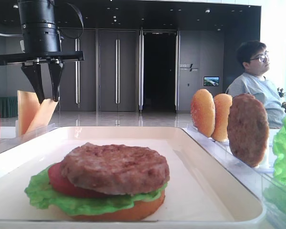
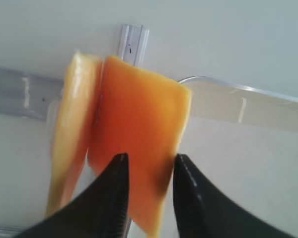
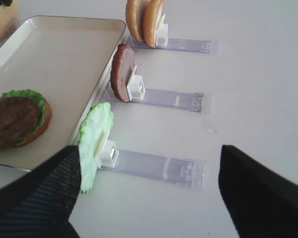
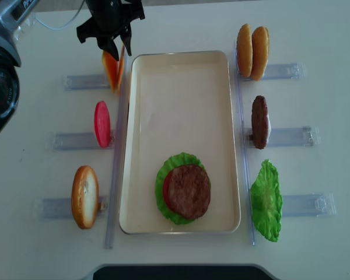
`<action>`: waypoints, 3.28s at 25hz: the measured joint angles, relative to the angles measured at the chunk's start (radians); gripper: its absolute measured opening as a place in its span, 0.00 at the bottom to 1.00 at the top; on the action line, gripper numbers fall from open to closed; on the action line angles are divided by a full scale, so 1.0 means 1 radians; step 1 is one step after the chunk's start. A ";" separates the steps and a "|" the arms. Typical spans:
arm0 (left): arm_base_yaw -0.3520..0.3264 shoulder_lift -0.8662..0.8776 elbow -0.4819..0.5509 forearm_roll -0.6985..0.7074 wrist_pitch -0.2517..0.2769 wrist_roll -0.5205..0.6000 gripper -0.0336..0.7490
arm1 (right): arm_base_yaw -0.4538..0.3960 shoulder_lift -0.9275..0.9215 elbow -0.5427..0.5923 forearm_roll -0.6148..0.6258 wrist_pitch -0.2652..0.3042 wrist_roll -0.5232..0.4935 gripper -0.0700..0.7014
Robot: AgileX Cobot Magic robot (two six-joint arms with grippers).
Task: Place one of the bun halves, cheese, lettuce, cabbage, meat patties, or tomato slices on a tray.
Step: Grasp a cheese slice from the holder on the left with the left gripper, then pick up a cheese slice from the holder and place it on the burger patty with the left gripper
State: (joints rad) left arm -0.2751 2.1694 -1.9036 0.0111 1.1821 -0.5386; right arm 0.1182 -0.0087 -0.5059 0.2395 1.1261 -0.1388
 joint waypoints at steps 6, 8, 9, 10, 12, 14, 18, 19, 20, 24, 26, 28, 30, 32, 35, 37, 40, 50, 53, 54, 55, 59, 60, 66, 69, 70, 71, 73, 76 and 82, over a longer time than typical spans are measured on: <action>0.000 0.000 0.000 -0.001 0.015 0.003 0.10 | 0.000 0.000 0.000 0.000 0.000 0.000 0.79; 0.000 0.000 -0.001 -0.001 0.022 0.011 0.07 | 0.000 0.000 0.000 0.000 0.000 0.000 0.79; 0.000 0.000 -0.001 -0.001 0.025 0.014 0.07 | 0.000 0.000 0.000 0.000 0.000 0.000 0.79; 0.000 0.000 -0.001 0.001 0.026 0.016 0.07 | 0.000 0.000 0.000 0.000 0.000 0.000 0.79; 0.000 0.000 -0.002 0.010 0.028 0.017 0.06 | 0.000 0.000 0.000 0.000 0.000 0.000 0.79; 0.000 0.000 -0.002 0.015 0.028 0.017 0.06 | 0.000 0.000 0.000 0.000 0.000 0.000 0.79; -0.002 0.000 -0.002 0.029 0.030 0.018 0.08 | 0.000 0.000 0.000 0.000 0.000 0.000 0.79; -0.002 0.000 -0.002 0.031 0.030 0.018 0.09 | 0.000 0.000 0.000 0.000 0.000 0.000 0.79; -0.002 0.000 -0.002 0.032 0.030 0.018 0.11 | 0.000 0.000 0.000 0.000 0.000 0.000 0.79; -0.002 0.000 -0.002 0.047 0.033 0.018 0.23 | 0.000 0.000 0.000 0.000 0.000 0.000 0.79; -0.002 0.000 -0.002 0.060 0.033 0.018 0.26 | 0.000 0.000 0.000 0.000 0.000 0.000 0.79; -0.002 0.000 -0.002 0.063 0.033 0.018 0.28 | 0.000 0.000 0.000 0.000 0.000 0.000 0.79; -0.002 0.000 -0.002 0.063 0.034 0.018 0.29 | 0.000 0.000 0.000 0.000 0.000 0.000 0.79; -0.002 0.000 -0.002 0.063 0.034 0.018 0.29 | 0.000 0.000 0.000 0.000 0.000 0.000 0.79; -0.002 0.000 -0.002 0.063 0.034 0.018 0.28 | 0.000 0.000 0.000 0.000 0.000 0.000 0.79; -0.002 0.001 -0.002 0.063 0.034 0.018 0.23 | 0.000 0.000 0.000 0.000 0.000 0.000 0.79; -0.002 0.001 -0.002 0.063 0.034 0.026 0.10 | 0.000 0.000 0.000 0.000 0.000 0.000 0.79; -0.002 0.001 -0.099 0.059 0.043 0.048 0.07 | 0.000 0.000 0.000 0.000 0.000 0.000 0.79; -0.002 -0.004 -0.172 0.026 0.045 0.053 0.07 | 0.000 0.000 0.000 0.000 0.000 0.000 0.79; -0.002 -0.007 -0.196 0.015 0.047 0.056 0.07 | 0.000 0.000 0.000 0.000 0.000 0.000 0.79; -0.002 -0.009 -0.219 0.006 0.048 0.057 0.07 | 0.000 0.000 0.000 0.000 0.000 0.000 0.79; -0.002 -0.027 -0.259 -0.011 0.055 0.067 0.07 | 0.000 0.000 0.000 0.000 0.000 0.000 0.79; -0.002 -0.031 -0.260 -0.011 0.056 0.069 0.07 | 0.000 0.000 0.000 0.000 0.000 0.000 0.79; -0.002 -0.034 -0.261 -0.084 0.058 0.079 0.07 | 0.000 0.000 0.000 0.000 0.000 0.000 0.79; -0.002 -0.068 -0.218 -0.096 0.058 0.083 0.07 | 0.000 0.000 0.000 0.000 0.000 0.000 0.79; -0.002 -0.092 -0.192 -0.095 0.058 0.084 0.07 | 0.000 0.000 0.000 0.000 0.000 0.000 0.79; -0.002 -0.119 -0.155 -0.090 0.058 0.085 0.07 | 0.000 0.000 0.000 0.000 0.000 0.000 0.79; -0.002 -0.179 -0.073 -0.068 0.058 0.089 0.07 | 0.000 0.000 0.000 0.000 0.000 0.000 0.79; -0.002 -0.289 0.047 -0.039 0.058 0.096 0.07 | 0.000 0.000 0.000 0.000 0.000 0.000 0.79; -0.002 -0.515 0.264 0.008 0.058 0.097 0.07 | 0.000 0.000 0.000 0.000 0.000 0.000 0.79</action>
State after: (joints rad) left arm -0.2770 1.6542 -1.6391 0.0195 1.2403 -0.4417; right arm 0.1182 -0.0087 -0.5059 0.2395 1.1261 -0.1388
